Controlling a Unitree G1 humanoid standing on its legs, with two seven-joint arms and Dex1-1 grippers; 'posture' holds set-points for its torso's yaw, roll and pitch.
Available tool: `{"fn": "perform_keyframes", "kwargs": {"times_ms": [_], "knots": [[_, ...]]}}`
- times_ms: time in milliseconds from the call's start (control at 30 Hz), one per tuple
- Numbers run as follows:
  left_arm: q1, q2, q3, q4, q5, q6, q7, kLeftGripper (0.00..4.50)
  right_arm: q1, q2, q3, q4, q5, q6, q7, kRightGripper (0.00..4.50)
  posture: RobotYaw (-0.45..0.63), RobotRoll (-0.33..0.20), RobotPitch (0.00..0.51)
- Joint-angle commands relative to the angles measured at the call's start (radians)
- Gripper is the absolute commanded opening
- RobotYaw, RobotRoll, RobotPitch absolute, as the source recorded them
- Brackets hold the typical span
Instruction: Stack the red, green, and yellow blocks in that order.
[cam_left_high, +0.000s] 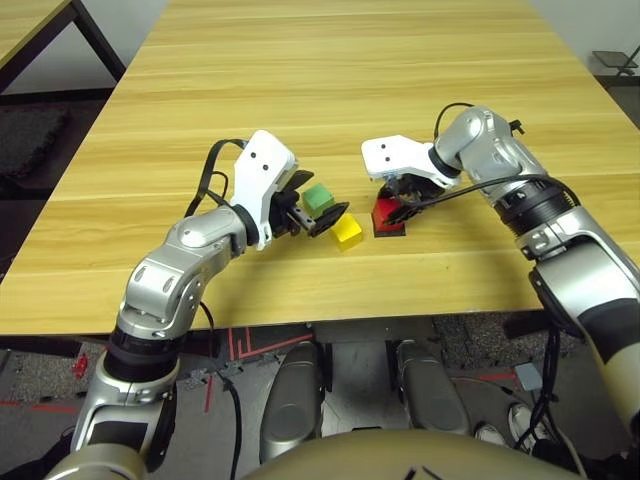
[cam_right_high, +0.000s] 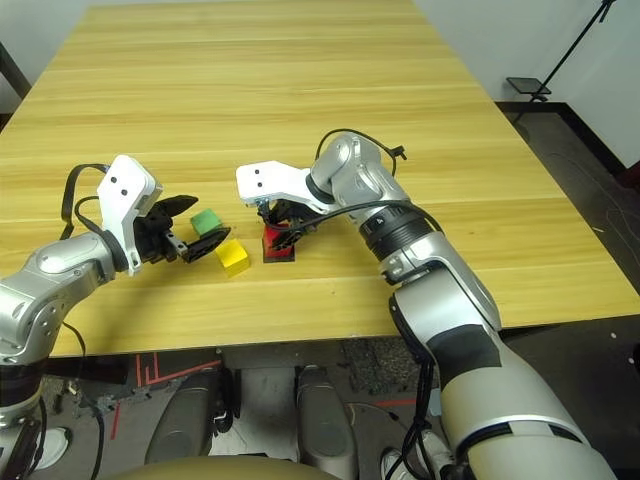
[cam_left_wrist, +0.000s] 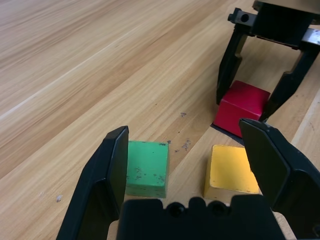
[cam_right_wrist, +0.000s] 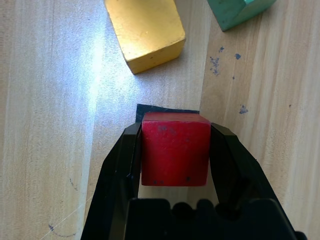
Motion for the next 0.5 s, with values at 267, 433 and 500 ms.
{"fn": "perform_keyframes", "kwargs": {"times_ms": [267,433,500], "knots": [[-0.017,-0.009,-0.006,0.037,0.011,-0.027,-0.010,4.50,0.068,-0.043,0.042,-0.061,-0.010,0.067,0.006,2.06,0.49,-0.259,0.147],[-0.020,-0.015,-0.015,0.053,0.019,-0.042,-0.015,4.50,0.081,-0.044,0.044,-0.070,-0.012,0.083,-0.012,2.06,0.48,-0.256,0.144],[-0.022,-0.019,-0.014,0.055,0.019,-0.041,-0.015,4.50,0.085,-0.044,0.043,-0.069,-0.011,0.083,-0.017,2.06,0.48,-0.256,0.142]]}}
